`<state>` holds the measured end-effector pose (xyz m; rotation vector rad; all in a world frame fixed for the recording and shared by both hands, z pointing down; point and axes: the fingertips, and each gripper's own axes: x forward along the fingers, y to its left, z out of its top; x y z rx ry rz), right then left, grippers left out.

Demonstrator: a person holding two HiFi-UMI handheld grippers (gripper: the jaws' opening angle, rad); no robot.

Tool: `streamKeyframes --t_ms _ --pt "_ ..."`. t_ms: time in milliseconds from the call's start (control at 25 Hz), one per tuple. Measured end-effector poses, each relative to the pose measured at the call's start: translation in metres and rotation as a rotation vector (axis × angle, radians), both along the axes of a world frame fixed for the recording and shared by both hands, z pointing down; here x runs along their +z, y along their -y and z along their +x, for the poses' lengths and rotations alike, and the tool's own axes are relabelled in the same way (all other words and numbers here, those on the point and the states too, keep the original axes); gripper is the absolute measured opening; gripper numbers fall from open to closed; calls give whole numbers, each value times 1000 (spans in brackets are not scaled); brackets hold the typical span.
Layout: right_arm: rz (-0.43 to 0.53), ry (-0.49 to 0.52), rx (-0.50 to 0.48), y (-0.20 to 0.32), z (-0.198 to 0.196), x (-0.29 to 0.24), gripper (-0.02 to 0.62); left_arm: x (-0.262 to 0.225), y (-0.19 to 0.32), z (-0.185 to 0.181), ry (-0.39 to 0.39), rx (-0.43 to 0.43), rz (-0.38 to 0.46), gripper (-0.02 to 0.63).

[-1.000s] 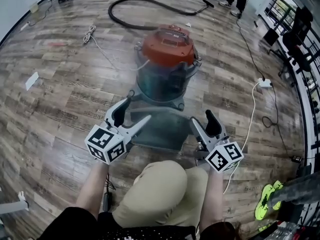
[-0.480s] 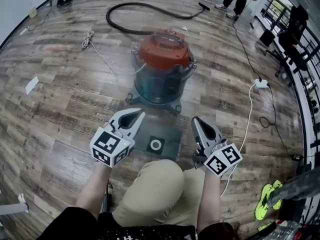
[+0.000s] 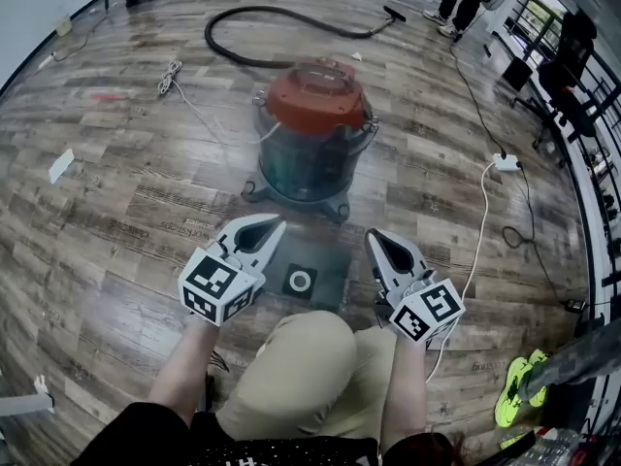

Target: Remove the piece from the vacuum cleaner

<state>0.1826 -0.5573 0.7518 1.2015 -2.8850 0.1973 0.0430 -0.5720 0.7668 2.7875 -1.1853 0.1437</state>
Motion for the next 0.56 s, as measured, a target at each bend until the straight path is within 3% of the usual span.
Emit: streamKeyframes --t_ms 560 --pt "-15 -1 -19 4 -8 4 12 6 -4 -4 25 -5 -21 9"
